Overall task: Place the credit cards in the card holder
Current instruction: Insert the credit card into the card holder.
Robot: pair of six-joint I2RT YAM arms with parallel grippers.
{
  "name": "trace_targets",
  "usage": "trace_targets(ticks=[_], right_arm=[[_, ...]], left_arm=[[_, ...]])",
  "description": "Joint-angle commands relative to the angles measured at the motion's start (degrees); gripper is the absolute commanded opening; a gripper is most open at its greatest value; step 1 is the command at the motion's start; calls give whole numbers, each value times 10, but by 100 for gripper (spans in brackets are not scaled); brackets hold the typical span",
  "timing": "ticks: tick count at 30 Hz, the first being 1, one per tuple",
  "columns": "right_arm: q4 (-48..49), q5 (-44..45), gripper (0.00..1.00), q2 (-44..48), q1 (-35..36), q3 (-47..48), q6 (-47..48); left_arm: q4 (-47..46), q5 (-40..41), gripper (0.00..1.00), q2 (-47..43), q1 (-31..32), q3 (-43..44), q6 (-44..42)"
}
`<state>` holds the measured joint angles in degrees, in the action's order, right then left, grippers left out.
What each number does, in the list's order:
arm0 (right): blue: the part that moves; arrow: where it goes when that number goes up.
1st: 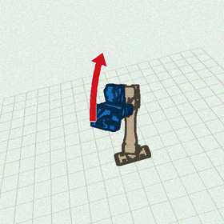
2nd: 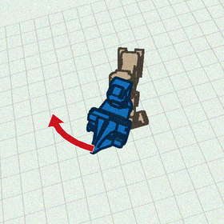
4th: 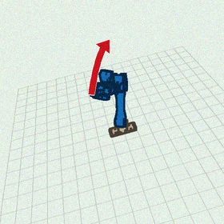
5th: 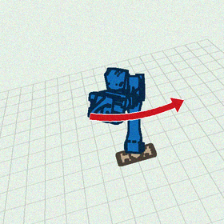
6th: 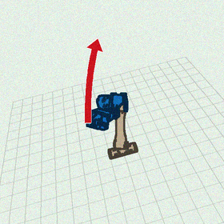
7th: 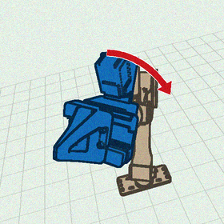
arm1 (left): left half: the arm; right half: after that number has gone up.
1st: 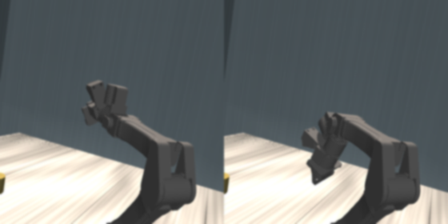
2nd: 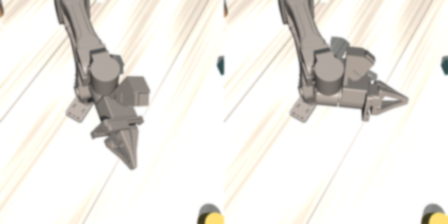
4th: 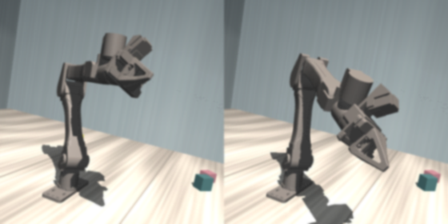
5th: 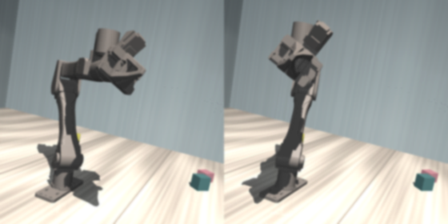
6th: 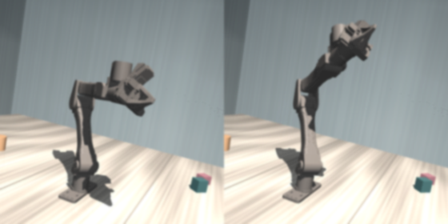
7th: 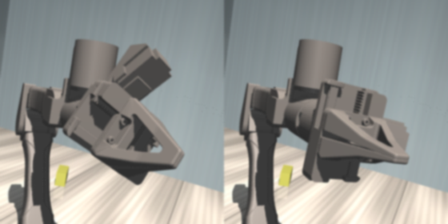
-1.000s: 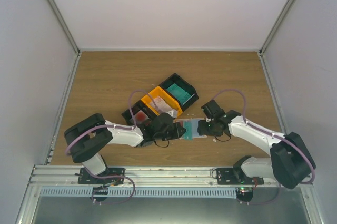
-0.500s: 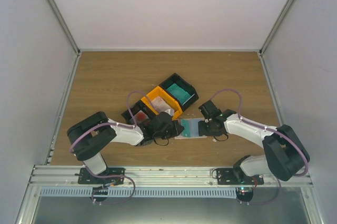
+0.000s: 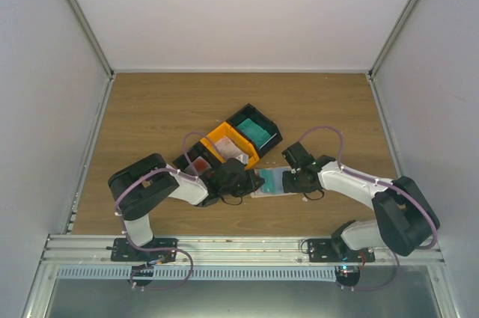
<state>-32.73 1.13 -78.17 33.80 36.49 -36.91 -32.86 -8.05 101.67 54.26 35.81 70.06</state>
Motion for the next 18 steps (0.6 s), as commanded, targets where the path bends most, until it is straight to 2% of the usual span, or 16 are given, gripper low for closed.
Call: trace_targets(ticks=[1,11,18], right_arm=[[7,-22,45,-17,6,-13,-7],[15,-51,38,-13,6,-19,-8],[24,-88,33,-2,5,-19,-4]], left_arm=[[-33,-11,0,26,-5,4,8],[-70,-28,0,23,-8,-9,8],[-60,-32,0,25,-8,-14,3]])
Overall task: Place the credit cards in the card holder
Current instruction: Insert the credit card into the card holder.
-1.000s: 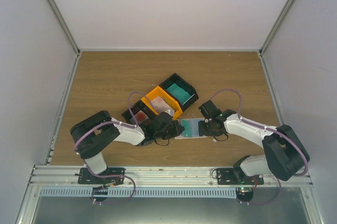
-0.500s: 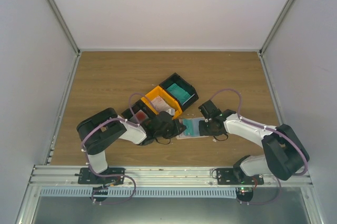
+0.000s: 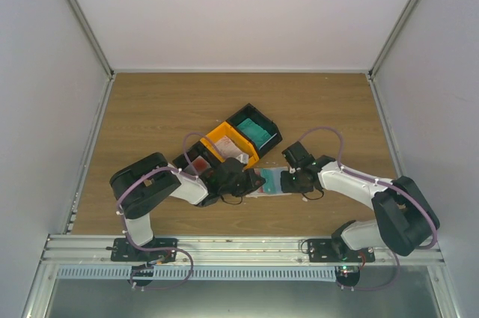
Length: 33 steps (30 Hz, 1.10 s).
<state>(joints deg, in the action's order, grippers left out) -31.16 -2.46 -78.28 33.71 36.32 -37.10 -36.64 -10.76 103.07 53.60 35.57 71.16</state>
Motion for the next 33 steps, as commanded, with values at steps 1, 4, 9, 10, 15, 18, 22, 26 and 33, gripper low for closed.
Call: trace_targets(ticks=[1,4,9,10,15,18,22,26,33], right_arm=[[8,-57,33,-1,6,-17,-1],[8,-64,33,0,7,-16,2],[6,-66,34,0,7,-17,8],[6,-67,34,0,7,-17,8],[7,-64,35,0,6,-14,8],[6,-61,35,0,7,-13,8],[1,-53,35,1,7,-12,8],[1,-49,35,2,6,-14,8],[2,-43,34,-1,7,-19,7]], left_arm=[[-21,-6,0,12,-2,-12,-8],[-15,-5,0,11,-1,-11,-12],[11,-2,1,12,-1,6,-29],[18,-3,2,12,-1,10,-33],[59,-12,9,15,3,33,-55],[89,-17,14,16,7,49,-71],[135,-11,23,9,17,63,-93],[195,13,35,-11,25,82,-116],[277,71,63,-51,37,101,-131]])
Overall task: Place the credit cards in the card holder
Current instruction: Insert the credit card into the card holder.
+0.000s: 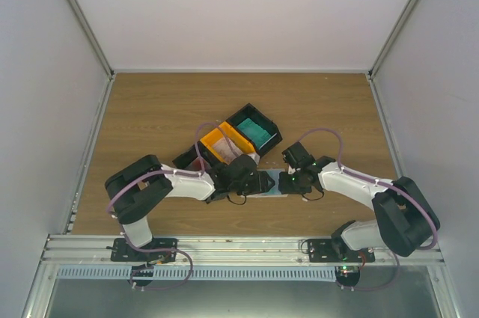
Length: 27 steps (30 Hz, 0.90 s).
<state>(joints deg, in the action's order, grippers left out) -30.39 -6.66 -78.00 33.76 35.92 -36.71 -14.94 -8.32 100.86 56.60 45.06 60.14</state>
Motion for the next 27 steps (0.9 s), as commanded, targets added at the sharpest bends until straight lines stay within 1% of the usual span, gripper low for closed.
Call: trace_targets(ticks=[1,7,12,16,19,23,27], right_arm=[[-5,0,34,-5,6,-15,2],[1,-1,34,-3,5,-19,1],[5,-3,34,-3,5,-22,3],[8,-5,34,-3,5,-23,5],[11,-9,35,-2,5,-24,5],[21,-22,39,4,6,-26,7],[35,-40,44,18,5,-28,12]], left_arm=[[64,48,64,-32,8,5,-19],[90,61,69,-46,8,2,-12],[101,67,64,-33,8,16,-20],[112,55,62,-10,7,36,-26],[114,41,57,6,7,51,-37],[94,13,48,23,9,58,-51],[93,1,41,39,12,75,-63]])
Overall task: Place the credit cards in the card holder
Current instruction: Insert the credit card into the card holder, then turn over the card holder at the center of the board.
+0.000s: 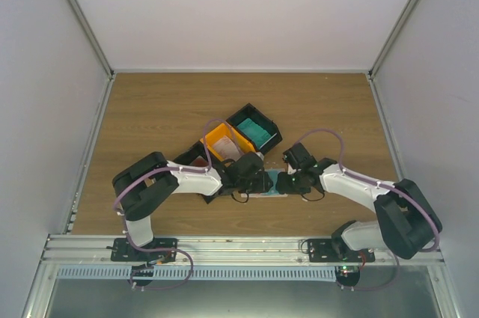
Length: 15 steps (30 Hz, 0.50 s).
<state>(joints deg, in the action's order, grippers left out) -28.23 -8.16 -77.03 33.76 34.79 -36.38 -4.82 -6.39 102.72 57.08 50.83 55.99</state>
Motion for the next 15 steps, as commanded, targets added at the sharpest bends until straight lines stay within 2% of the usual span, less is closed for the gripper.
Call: trace_targets(ticks=[1,5,9,15], right_arm=[[15,-27,45,11,5,-16,10],[16,-24,47,26,4,-15,8],[-5,15,51,44,4,-12,-4],[-38,78,58,92,4,2,-22]], left_arm=[[-13,-23,40,23,8,19,-23],[-23,-29,34,31,9,27,-31],[-17,-7,29,18,10,28,-40],[-14,21,31,-8,10,18,-51]])
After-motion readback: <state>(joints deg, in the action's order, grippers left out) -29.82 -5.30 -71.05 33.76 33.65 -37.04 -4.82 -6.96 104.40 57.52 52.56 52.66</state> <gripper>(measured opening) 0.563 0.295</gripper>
